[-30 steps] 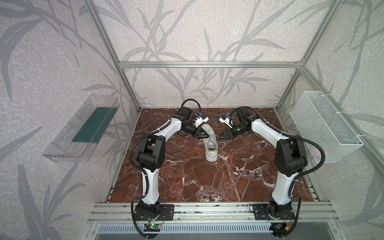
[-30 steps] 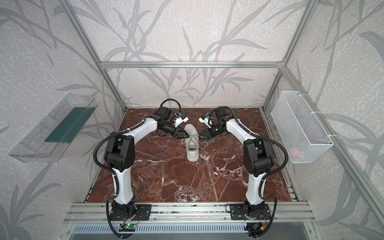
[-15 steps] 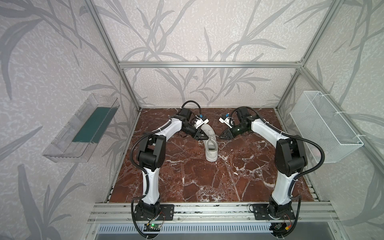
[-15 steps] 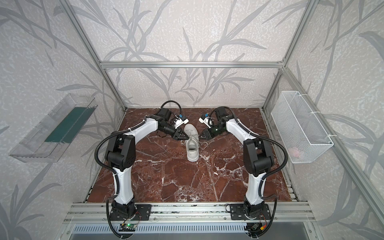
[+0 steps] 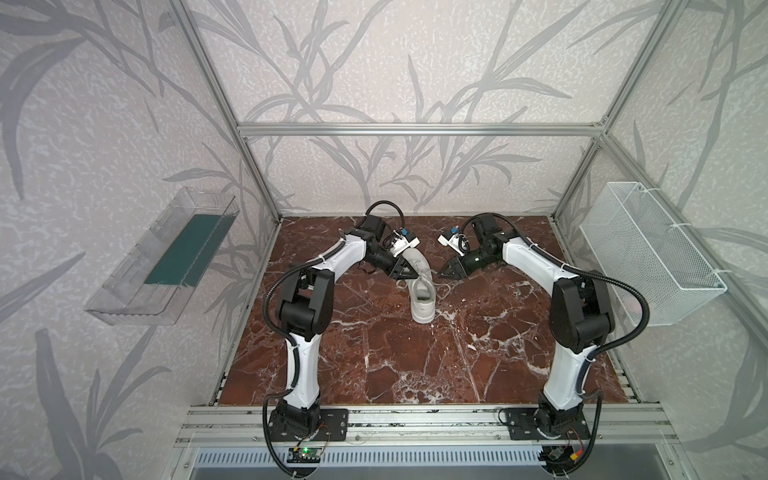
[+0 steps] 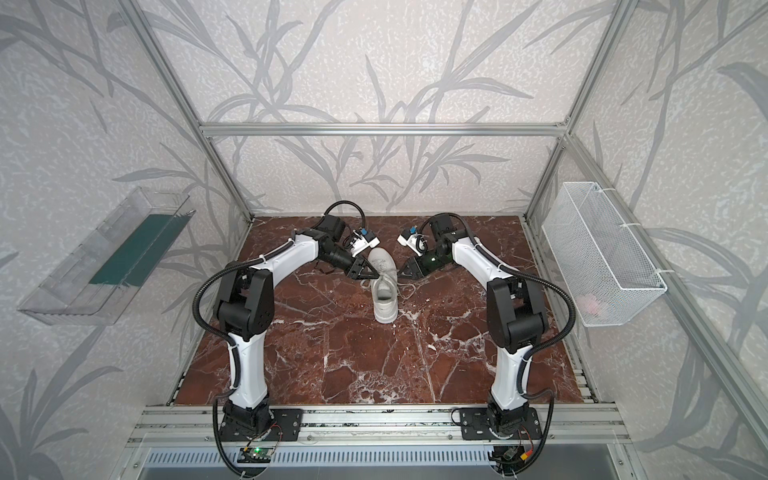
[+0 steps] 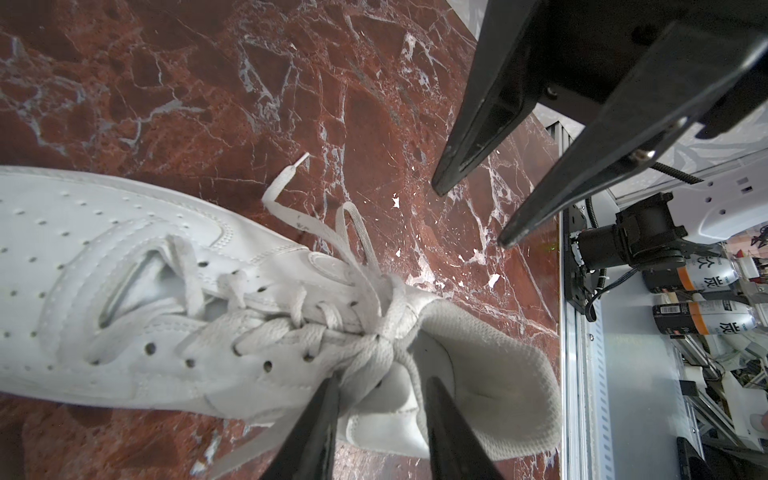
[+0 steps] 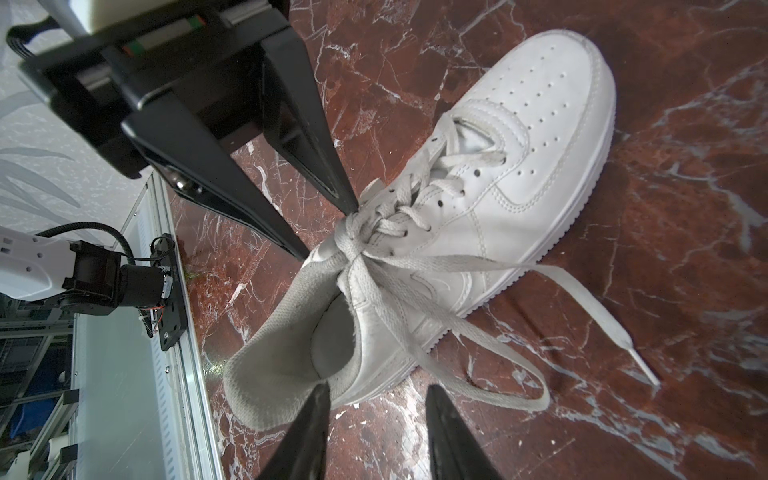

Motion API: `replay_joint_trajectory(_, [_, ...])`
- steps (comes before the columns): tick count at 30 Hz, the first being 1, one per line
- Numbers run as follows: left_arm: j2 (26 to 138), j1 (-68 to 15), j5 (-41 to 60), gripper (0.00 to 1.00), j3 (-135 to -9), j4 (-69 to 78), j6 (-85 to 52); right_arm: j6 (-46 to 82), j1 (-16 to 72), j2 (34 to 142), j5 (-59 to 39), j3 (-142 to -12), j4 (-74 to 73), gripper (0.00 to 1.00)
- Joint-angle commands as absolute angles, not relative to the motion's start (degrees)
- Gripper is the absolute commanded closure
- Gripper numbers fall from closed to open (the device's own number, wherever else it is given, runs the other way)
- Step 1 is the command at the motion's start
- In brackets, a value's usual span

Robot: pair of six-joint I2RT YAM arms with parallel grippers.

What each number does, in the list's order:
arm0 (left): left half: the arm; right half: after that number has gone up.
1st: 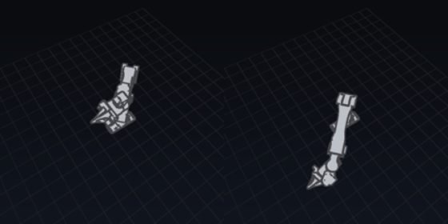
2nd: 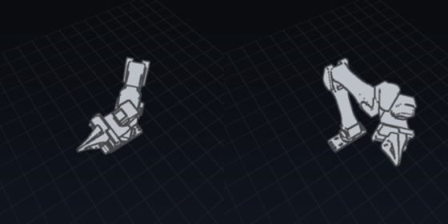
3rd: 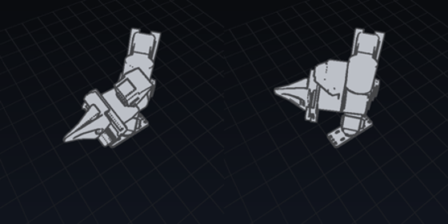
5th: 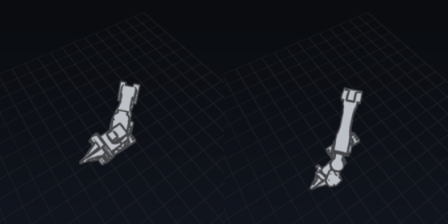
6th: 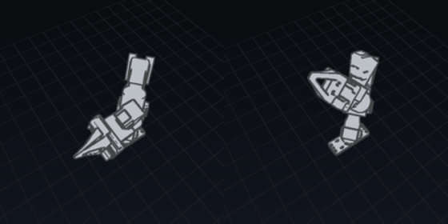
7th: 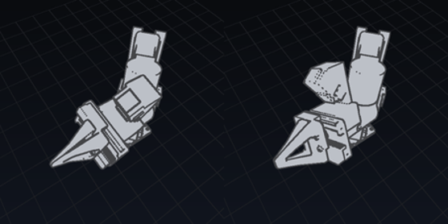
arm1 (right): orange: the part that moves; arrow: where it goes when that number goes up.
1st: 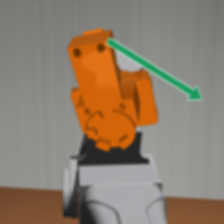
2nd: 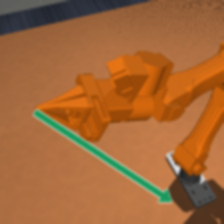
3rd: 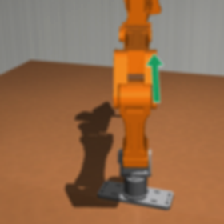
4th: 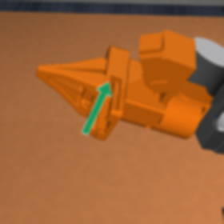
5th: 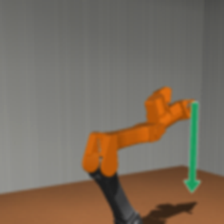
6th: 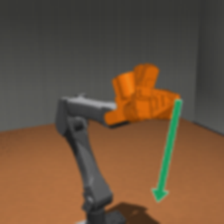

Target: Tie the shoes

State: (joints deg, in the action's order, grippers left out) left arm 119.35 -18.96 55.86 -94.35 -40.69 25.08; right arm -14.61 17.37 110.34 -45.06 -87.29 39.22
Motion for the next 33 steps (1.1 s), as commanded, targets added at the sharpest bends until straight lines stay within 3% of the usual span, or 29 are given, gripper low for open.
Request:
replay_joint_trajectory(1, [119.8,-19.94,53.69,0.64,-95.47,-43.24,27.4,-14.09,17.84,110.79,-46.31,-89.19,39.93,0.61])
replay_joint_trajectory(6, [119.37,-20.09,52.07,0.72,-94.85,-43.09,27.11,-12.45,18.93,111.66,-45.83,-90.17,38.51,0.61])
replay_joint_trajectory(13, [118.13,-19.95,49.75,0.97,-95.51,-43.12,27.31,-7.56,20.62,113.15,-44.41,-91.33,34.18,0.62])
replay_joint_trajectory(25, [116.11,-19.86,47.11,1.0,-96.15,-46.75,28.99,0.51,24.17,115.8,-40.14,-92.71,29.23,0.72])
replay_joint_trajectory(33, [115.46,-19.69,46.58,1.0,-95.97,-47.99,29.35,1.67,25.93,117.85,-37.89,-93.77,28.32,0.73])
